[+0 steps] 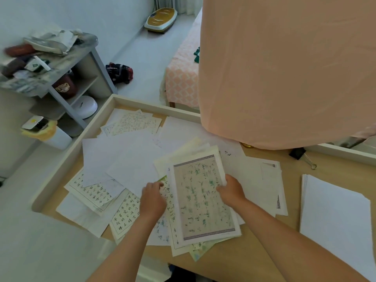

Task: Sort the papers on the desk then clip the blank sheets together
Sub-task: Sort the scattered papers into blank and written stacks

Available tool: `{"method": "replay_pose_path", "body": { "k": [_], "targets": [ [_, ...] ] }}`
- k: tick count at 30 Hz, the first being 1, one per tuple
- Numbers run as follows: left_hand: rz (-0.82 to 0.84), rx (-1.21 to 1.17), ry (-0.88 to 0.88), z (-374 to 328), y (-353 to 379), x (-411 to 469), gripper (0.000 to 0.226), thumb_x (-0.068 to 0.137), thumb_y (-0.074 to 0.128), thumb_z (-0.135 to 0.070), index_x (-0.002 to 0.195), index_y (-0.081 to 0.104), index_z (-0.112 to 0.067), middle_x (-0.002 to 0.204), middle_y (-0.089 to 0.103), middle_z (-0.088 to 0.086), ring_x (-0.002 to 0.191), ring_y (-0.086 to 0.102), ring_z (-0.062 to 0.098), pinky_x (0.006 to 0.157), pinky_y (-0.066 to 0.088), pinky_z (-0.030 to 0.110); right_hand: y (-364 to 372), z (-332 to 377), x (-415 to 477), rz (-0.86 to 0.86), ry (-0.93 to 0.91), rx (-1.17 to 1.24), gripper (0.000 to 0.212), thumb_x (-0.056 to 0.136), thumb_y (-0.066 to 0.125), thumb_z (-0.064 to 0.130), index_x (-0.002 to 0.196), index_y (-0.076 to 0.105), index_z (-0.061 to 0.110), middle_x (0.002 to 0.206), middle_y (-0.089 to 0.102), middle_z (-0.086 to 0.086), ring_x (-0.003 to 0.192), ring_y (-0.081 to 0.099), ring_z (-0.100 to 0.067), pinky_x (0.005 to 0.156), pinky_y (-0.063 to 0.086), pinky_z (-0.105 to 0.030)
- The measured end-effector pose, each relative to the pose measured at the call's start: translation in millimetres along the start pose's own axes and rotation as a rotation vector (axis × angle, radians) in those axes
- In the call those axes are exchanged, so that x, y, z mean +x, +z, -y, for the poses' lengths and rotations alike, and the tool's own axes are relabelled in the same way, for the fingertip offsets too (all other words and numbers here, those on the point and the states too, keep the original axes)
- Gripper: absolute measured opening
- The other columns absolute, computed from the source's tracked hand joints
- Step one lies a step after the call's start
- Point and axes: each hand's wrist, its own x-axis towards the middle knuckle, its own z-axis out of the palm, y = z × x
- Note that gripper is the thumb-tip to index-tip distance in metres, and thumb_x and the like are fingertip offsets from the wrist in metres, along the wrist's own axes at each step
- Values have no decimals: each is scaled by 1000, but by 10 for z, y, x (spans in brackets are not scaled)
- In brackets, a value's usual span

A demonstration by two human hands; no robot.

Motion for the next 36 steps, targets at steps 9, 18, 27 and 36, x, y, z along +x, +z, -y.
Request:
{"method": "replay_pose_path", "body": {
  "k": [9,18,27,36],
  "targets": [
    [166,207,-89,-63,-7,314,91,70,83,-46,139,33,-16,134,38,7,123,39,24,93,45,37,-452,-374,206,6,-12,-158,26,94,48,5,112,54,22,101,61,1,83,58,-16,60,45,-25],
    [59,-624,-340,-5,-174,282,14,93,61,-8,100,65,-20,108,64,10,96,62,29,76,52,37,-250,-214,260,69,-232,-287,26,91,55,5,117,56,6,122,46,-7,115,48,-26,93,44,-30],
    [227,-1102,-433,17,-322,-24,30,95,53,-43,99,66,-16,98,71,8,86,66,26,76,49,41,101,135,201,232,-175,-194,12,94,59,17,105,55,19,104,58,1,92,58,-20,74,53,-31],
    [1,-572,-211,-111,-262,276,38,93,63,-15,128,50,-22,126,59,3,104,59,17,80,48,29,-59,142,312,-34,22,47,37,94,62,17,130,53,15,113,62,-5,92,62,-23,74,53,-35]
  ]
}}
